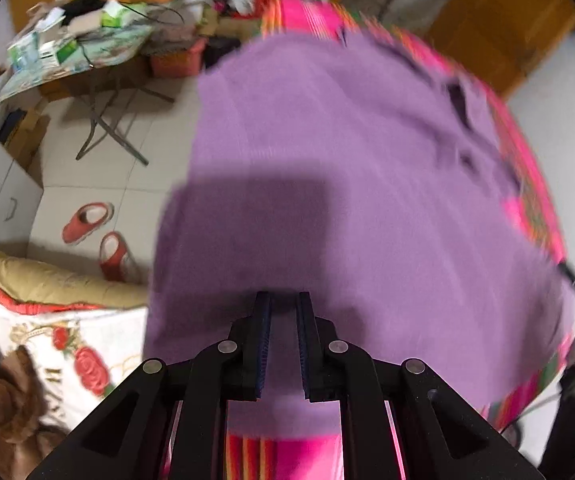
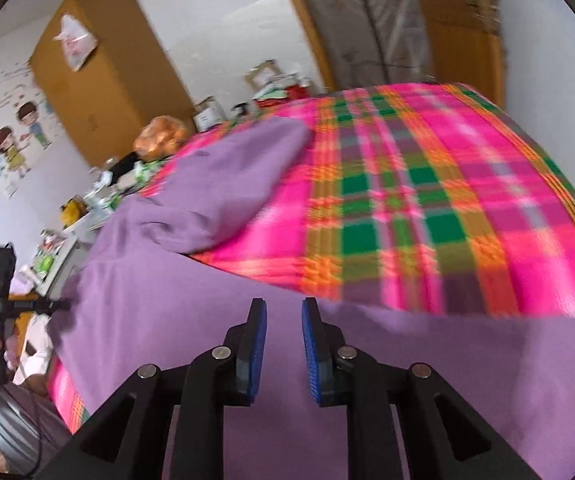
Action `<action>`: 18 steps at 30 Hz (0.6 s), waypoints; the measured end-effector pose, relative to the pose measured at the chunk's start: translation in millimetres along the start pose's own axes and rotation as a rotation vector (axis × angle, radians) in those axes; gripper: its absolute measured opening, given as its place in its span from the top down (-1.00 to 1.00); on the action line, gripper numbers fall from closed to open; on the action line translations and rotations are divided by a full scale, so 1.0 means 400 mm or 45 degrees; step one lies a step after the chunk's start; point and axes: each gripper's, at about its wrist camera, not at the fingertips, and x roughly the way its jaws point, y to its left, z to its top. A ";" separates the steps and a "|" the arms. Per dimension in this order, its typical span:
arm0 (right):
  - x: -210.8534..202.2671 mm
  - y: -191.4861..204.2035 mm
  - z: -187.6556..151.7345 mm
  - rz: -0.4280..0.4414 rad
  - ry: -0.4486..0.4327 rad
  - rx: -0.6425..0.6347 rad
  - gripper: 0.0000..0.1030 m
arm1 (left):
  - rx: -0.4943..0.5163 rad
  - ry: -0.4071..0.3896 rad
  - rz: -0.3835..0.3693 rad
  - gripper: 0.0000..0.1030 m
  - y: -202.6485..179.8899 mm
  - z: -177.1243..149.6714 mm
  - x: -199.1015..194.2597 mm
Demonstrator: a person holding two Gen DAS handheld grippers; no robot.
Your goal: Fold clothes
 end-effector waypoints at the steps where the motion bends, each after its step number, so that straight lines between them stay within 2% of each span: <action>1: 0.014 0.028 0.014 0.020 0.007 -0.027 0.62 | 0.001 -0.009 -0.014 0.75 0.004 0.013 0.004; 4: 0.067 0.103 0.050 0.060 0.036 -0.099 0.61 | 0.002 -0.027 -0.048 0.74 0.018 0.053 0.019; 6: 0.101 0.152 0.072 0.087 0.054 -0.144 0.61 | -0.035 0.024 -0.033 0.77 0.043 0.070 0.054; 11: 0.168 0.253 0.117 0.154 0.078 -0.216 0.59 | -0.153 -0.011 -0.158 0.81 0.120 0.122 0.047; 13: 0.191 0.280 0.122 0.172 0.091 -0.228 0.58 | -0.174 0.002 -0.213 0.81 0.136 0.140 0.059; 16: 0.217 0.302 0.133 0.194 0.107 -0.227 0.58 | -0.170 0.027 -0.225 0.81 0.130 0.146 0.062; 18: 0.228 0.314 0.141 0.209 0.113 -0.225 0.58 | -0.165 0.013 -0.237 0.72 0.128 0.141 0.039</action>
